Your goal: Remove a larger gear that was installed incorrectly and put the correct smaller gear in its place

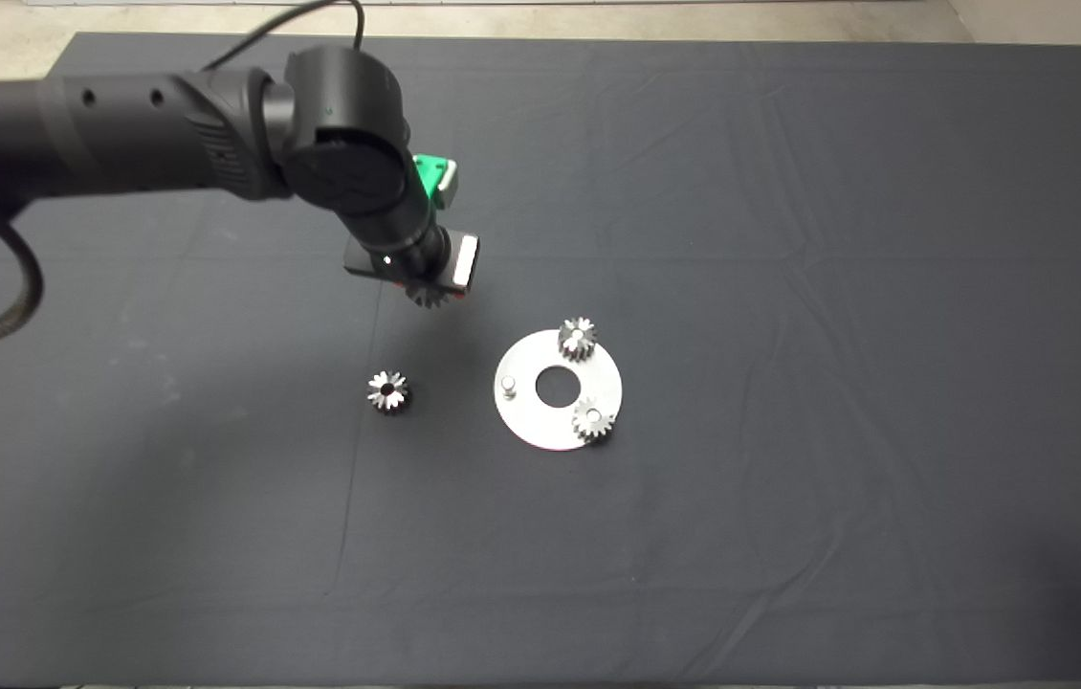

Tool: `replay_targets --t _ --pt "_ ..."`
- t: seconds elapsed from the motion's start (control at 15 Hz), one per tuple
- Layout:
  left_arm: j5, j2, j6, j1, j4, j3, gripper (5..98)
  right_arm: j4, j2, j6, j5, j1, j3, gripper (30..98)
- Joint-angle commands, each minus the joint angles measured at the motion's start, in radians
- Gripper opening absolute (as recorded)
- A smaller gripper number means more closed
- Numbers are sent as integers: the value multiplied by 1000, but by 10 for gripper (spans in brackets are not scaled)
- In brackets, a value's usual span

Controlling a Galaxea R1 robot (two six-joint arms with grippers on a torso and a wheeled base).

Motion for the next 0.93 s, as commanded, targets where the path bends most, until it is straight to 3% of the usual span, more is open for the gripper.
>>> replay_targets --t 0.0,0.13,0.27,0.33,0.53,0.87 --pt "-5 16 2 41 52 -27 444 32 4 8 -46 3 2 888" --pt "-2 33 27 48 52 -44 447 32 4 9 -45 3 3 888" --pt "10 84 116 45 49 -86 445 32 7 10 -43 0 2 888" --pt "19 103 137 44 48 -105 443 32 8 21 -44 0 2 888" --pt "27 116 140 44 48 -114 450 28 20 65 -43 0 4 888" --pt "43 107 142 42 46 -160 458 26 20 69 -43 0 4 888"
